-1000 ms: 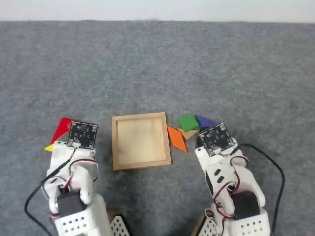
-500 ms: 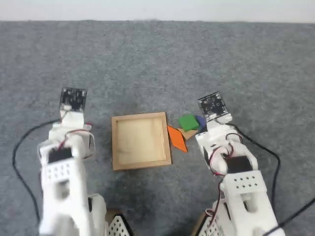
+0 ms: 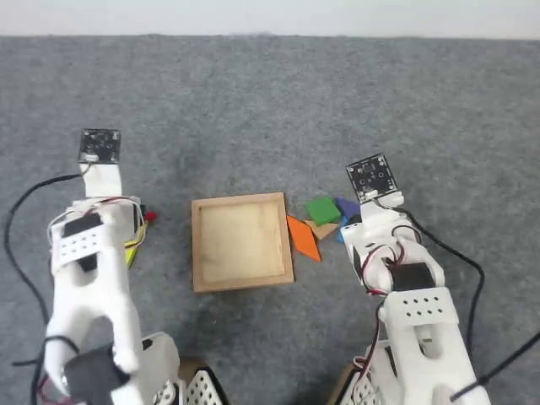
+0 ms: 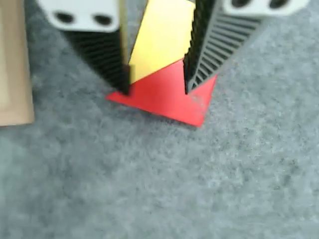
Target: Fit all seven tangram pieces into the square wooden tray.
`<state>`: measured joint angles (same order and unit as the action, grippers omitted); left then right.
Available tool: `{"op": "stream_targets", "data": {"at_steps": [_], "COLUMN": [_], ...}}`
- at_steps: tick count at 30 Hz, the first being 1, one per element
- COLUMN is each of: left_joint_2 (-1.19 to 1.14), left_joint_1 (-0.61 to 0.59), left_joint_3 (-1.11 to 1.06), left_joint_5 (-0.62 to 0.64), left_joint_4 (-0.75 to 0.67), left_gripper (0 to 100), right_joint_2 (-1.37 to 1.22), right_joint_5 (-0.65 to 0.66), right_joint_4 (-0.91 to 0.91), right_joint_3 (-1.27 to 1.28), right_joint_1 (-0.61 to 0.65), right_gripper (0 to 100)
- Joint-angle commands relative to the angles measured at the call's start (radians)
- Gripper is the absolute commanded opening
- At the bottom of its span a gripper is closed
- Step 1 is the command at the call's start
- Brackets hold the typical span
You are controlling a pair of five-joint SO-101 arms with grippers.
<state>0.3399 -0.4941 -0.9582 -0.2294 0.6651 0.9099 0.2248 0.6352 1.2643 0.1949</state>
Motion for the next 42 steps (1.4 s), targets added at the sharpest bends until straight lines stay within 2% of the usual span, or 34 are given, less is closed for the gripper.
{"op": "stream_targets", "data": {"at_steps": [1,5,8,12,16,19,24,29,38,42], "left_joint_2": [-0.092,-0.221,-0.321,-0.417,-0.479,-0.512,-0.552,-0.618,-0.723,-0.724], "left_joint_1": [-0.048,-0.117,-0.123,-0.121,-0.123,-0.124,-0.120,-0.104,-0.147,-0.189], "left_joint_3": [0.127,0.272,0.389,0.492,0.526,0.529,0.526,0.510,0.513,0.515], "left_joint_5": [0.087,0.123,0.075,-0.157,-0.404,-0.571,-0.738,-0.967,-0.985,-0.890], "left_joint_4": [-0.018,0.077,0.178,0.262,0.262,0.198,0.063,0.046,-0.044,-0.041], "left_gripper": [27,29,30,30,30,30,30,30,30,30], "right_joint_2": [-0.004,-0.004,-0.004,-0.004,-0.004,-0.004,-0.004,-0.004,-0.004,-0.004], "right_joint_5": [-0.005,-0.003,-0.003,-0.003,-0.003,-0.003,-0.003,-0.003,0.018,0.035], "right_joint_4": [-0.019,-0.019,-0.019,-0.019,-0.019,-0.019,-0.019,-0.019,-0.028,-0.028], "right_joint_3": [-0.060,-0.060,-0.060,-0.060,-0.060,-0.060,-0.058,-0.058,-0.046,-0.044], "right_joint_1": [-0.010,-0.008,-0.008,-0.008,-0.008,-0.008,-0.008,-0.008,-0.008,-0.007], "right_gripper": [0.7,0.7,0.7,0.7,0.7,0.7,0.7,0.7,0.7,0.7]}}
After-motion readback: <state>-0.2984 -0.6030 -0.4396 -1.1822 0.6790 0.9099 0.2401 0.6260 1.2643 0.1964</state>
